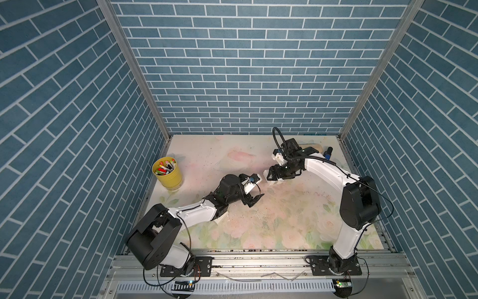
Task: Take the necklace out of the lift-off lid jewelry box
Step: Pick up the jewelry box from the center of the board, then open the lid on the jewelry box.
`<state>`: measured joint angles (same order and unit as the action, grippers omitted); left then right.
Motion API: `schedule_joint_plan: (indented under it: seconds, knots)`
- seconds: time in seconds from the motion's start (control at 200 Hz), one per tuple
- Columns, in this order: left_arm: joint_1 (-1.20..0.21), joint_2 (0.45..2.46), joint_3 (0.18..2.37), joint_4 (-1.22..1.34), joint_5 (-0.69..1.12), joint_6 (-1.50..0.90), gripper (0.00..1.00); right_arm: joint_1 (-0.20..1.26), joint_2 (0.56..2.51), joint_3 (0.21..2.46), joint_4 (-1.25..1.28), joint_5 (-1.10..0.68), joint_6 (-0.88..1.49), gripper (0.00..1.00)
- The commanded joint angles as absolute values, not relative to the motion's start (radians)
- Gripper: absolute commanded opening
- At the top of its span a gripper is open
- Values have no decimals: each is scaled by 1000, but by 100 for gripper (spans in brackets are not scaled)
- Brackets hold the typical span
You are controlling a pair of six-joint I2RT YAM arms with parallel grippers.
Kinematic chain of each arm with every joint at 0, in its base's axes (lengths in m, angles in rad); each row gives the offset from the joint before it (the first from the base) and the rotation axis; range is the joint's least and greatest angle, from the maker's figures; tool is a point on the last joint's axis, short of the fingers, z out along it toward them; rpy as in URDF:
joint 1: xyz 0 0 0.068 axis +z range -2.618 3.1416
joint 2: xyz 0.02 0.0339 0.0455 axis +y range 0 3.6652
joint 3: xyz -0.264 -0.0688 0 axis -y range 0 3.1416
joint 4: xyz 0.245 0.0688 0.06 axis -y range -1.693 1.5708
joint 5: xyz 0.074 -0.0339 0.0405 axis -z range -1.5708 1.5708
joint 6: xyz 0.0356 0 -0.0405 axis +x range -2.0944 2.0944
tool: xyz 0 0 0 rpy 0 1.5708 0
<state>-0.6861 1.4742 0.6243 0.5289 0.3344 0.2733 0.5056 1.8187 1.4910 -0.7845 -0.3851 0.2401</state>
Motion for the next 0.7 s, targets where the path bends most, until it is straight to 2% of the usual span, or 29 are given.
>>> schedule_joint_plan:
  seconds: [0.0,0.24,0.69]
  knots:
    - [-690,1514,647,608,381,255,97,497,1784,1499,-845,-490,264,72]
    - [-685,1585,677,669,365,226,96,497,1781,1534,-884,-525,258,71]
    - [-642,1695,745,745,466,167,90,497,1792,1566,-911,-563,256,69]
